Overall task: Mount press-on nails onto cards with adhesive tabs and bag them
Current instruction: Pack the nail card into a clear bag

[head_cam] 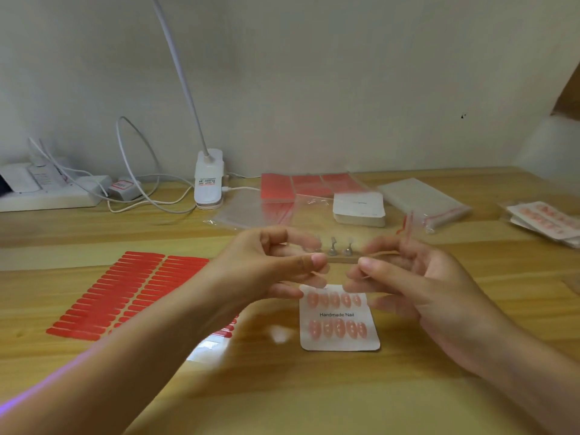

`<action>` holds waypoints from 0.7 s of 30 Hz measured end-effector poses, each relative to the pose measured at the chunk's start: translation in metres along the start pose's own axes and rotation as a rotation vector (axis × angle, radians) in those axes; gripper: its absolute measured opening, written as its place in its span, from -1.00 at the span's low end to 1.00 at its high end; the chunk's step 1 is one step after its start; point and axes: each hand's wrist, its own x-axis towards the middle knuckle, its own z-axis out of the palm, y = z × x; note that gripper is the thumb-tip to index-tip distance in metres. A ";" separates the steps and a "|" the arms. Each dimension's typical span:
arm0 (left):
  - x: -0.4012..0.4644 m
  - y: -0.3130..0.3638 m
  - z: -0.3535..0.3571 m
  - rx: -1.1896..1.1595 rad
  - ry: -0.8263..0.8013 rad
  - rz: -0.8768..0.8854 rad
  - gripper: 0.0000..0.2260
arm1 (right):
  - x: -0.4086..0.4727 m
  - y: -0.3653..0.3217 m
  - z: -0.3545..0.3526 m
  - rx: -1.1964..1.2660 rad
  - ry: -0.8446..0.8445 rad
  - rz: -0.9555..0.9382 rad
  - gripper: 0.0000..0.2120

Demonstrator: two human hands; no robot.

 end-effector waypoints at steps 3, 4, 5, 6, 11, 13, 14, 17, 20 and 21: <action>0.002 -0.005 0.000 0.043 0.050 0.054 -0.84 | 0.000 -0.002 -0.002 -0.019 -0.002 0.009 -0.64; 0.002 -0.005 0.001 0.058 0.057 0.066 -0.88 | 0.001 -0.002 -0.003 -0.027 0.012 0.015 -0.60; 0.002 -0.006 0.002 0.069 0.059 0.073 -0.90 | 0.002 -0.003 -0.003 -0.037 0.029 0.022 -0.59; 0.001 -0.006 0.003 0.079 0.058 0.076 -0.90 | 0.002 -0.004 -0.004 -0.041 0.045 0.030 -0.61; -0.001 -0.004 0.010 0.138 0.040 0.067 -0.78 | 0.003 -0.004 -0.003 -0.080 0.042 0.049 -0.82; -0.003 -0.001 0.011 0.142 0.031 0.073 -0.73 | 0.003 -0.003 -0.005 -0.104 0.053 0.038 -0.81; -0.004 0.000 0.011 0.133 0.034 0.080 -0.68 | 0.004 -0.003 -0.006 -0.111 0.060 0.034 -0.80; -0.004 0.001 0.012 0.131 0.099 0.155 -0.57 | 0.006 -0.002 -0.010 -0.131 0.059 0.038 -0.80; -0.006 0.000 0.012 0.378 0.198 0.447 -0.46 | 0.008 0.000 -0.010 -0.145 0.049 0.060 -0.78; -0.008 0.000 0.011 0.523 0.186 0.552 -0.42 | 0.008 0.000 -0.009 -0.139 0.046 0.065 -0.77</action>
